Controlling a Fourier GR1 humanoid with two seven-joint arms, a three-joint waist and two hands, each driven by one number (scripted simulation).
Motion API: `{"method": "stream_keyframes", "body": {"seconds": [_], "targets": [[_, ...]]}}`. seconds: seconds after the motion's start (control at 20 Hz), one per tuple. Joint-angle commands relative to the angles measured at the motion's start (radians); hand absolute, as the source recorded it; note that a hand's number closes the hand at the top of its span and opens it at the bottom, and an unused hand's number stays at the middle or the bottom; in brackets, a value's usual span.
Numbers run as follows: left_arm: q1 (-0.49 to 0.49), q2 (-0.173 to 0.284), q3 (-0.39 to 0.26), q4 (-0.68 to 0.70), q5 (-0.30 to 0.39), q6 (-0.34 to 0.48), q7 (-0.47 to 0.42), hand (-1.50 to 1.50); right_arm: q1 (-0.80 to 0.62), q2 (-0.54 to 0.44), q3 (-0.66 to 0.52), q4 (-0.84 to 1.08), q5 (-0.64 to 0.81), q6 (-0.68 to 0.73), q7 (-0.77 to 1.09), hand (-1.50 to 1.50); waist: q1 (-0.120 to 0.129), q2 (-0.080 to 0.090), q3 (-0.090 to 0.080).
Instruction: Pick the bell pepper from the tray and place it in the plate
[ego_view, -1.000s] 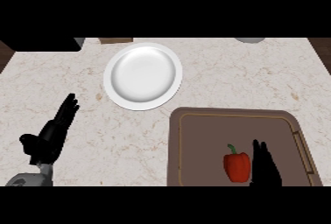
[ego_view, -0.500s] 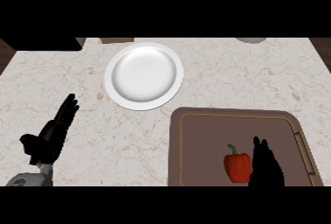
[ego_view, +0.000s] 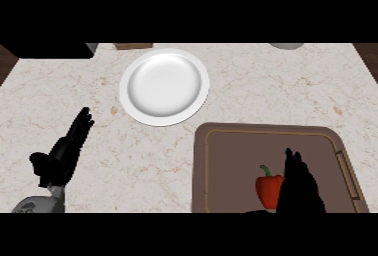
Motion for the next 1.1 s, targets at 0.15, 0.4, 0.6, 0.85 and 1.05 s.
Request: {"method": "stream_keyframes", "body": {"seconds": [0.15, 0.4, 0.6, 0.85, 1.05], "targets": [[-0.005, 0.003, 0.015, -0.039, -0.016, -0.003, 0.06, 0.0, 0.03, 0.005, 0.014, 0.029, 0.016, 0.017, 0.134, -1.5, -0.003, -0.002, 0.0], [-0.031, -0.005, 0.038, -0.022, -0.024, -0.021, 0.064, 0.0, -0.037, 0.006, -0.054, 0.161, -0.1, -0.038, 0.034, 1.5, -0.002, -0.001, 0.0], [-0.035, -0.054, 0.021, -0.005, -0.062, 0.012, 0.05, 0.0, 0.018, -0.018, -0.072, 0.106, -0.101, 0.014, -0.068, 1.5, -0.006, -0.001, 0.0], [-0.036, -0.021, 0.072, 0.05, -0.039, -0.057, 0.0, 0.0, -0.107, 0.005, -0.081, 0.197, -0.074, -0.001, -0.064, 1.5, -0.002, 0.0, 0.0], [0.016, -0.024, 0.063, -0.073, -0.039, -0.049, 0.063, 0.0, -0.072, -0.03, -0.044, 0.167, 0.049, -0.074, -0.103, 1.5, 0.002, -0.002, 0.0]]}}
